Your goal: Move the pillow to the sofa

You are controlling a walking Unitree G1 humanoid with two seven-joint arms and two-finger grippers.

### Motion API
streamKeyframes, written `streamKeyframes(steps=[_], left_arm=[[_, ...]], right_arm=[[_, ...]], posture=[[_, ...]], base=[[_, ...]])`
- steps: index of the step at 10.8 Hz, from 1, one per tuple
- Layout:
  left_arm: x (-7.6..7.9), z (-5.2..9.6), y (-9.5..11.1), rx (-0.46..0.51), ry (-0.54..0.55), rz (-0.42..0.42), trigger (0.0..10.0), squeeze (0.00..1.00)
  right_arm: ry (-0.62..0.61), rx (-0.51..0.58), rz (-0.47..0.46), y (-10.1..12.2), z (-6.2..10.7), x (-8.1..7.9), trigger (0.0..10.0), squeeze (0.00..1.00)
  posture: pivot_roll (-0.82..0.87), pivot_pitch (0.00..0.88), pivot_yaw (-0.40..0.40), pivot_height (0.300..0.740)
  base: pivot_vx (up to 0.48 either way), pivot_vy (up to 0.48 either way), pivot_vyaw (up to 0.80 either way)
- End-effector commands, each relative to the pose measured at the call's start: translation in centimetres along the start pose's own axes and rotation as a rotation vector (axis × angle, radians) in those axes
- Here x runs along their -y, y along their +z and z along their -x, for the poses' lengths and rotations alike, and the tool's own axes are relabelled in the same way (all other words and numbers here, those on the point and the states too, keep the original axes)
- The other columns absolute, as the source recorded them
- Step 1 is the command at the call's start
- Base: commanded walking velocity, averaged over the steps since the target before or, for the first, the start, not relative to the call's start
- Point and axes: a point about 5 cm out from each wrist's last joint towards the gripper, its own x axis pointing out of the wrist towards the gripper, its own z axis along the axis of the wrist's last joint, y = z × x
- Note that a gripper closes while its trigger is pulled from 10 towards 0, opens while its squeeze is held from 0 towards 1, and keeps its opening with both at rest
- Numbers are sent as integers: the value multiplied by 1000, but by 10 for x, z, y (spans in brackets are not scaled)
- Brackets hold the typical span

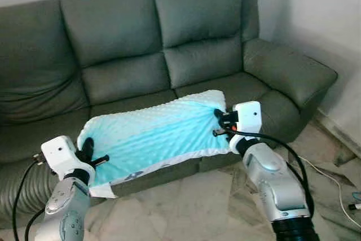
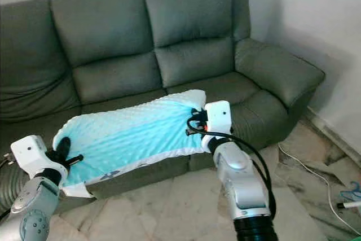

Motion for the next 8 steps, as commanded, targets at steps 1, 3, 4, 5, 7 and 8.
streamKeyframes(steps=[1, 3, 4, 5, 7, 8], left_arm=[[-4, 1, 5, 23, 19, -7, 10000, 0], [-4, 1, 5, 25, 13, -3, 10000, 0], [-4, 1, 5, 26, 13, -1, 10000, 0], [-4, 2, 5, 25, 11, -1, 10000, 0], [-4, 2, 5, 25, 14, -1, 10000, 0], [-4, 2, 5, 27, 14, -2, 10000, 0]], right_arm=[[5, 34, 5, 8, -1, -2, 10000, 0], [9, 33, 6, 7, 0, -2, 10000, 0], [11, 32, 7, 7, 0, -2, 10000, 0], [16, 31, 7, 7, 0, -3, 10000, 0], [23, 30, 6, 7, 0, -4, 10000, 0], [25, 29, 6, 7, 0, -4, 10000, 0]], posture=[[-205, 10, 56, 740], [-206, 10, 55, 740], [-207, 12, 55, 740], [-207, 12, 54, 740], [-207, 13, 54, 740], [-207, 13, 55, 740]], base=[[345, 0, 0], [384, 0, 0], [398, 0, 0], [401, 0, 0], [405, 0, 0], [401, 0, 0]])
